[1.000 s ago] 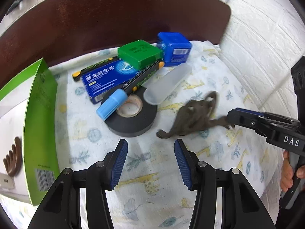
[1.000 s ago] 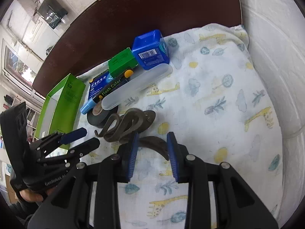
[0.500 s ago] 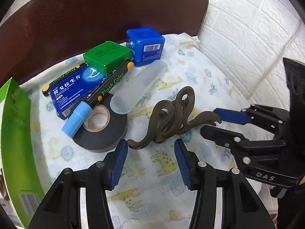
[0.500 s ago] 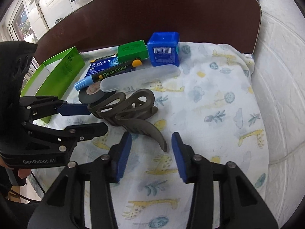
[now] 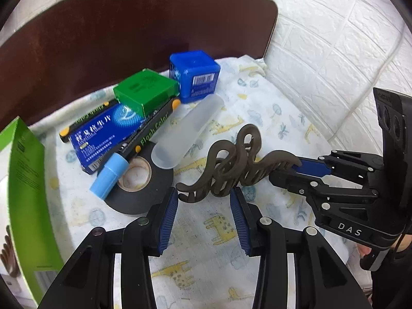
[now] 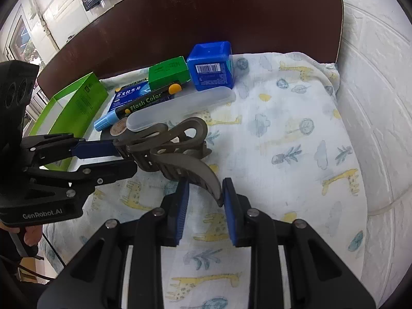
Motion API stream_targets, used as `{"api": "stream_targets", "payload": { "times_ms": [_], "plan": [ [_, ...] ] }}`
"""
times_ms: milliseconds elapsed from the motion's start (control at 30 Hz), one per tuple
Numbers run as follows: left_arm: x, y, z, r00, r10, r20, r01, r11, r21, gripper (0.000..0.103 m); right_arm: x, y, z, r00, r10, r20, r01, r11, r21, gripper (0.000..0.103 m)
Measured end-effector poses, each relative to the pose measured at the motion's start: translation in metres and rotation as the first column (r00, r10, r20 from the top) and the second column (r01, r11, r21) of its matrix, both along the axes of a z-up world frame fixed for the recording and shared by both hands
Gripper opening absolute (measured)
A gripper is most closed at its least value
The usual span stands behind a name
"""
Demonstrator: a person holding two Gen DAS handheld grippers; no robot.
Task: Organize rigid objects
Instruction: 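Lift the claw clip with the right gripper and carry it over the box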
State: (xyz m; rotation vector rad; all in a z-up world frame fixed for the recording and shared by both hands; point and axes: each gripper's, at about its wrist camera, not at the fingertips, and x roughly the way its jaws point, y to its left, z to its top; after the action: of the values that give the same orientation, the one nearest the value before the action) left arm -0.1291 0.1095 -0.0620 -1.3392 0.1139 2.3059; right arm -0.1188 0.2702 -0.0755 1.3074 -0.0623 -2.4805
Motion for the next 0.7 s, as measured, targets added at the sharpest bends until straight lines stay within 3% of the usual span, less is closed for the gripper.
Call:
{"api": "stream_targets", "payload": {
  "times_ms": [367,700],
  "plan": [
    [0.018,-0.029,0.030,0.997,0.044,-0.059,-0.043,0.999,0.019,0.042,0.013,-0.026,0.027,0.998,0.038,-0.057,-0.038,0.999,-0.004,0.027],
    [0.046,-0.105,0.068,0.976,0.171,-0.136,-0.163,0.984,0.072,0.042,0.021,-0.091,0.075,0.974,0.155,-0.166,-0.157,0.988,-0.001,0.028]
  ]
}}
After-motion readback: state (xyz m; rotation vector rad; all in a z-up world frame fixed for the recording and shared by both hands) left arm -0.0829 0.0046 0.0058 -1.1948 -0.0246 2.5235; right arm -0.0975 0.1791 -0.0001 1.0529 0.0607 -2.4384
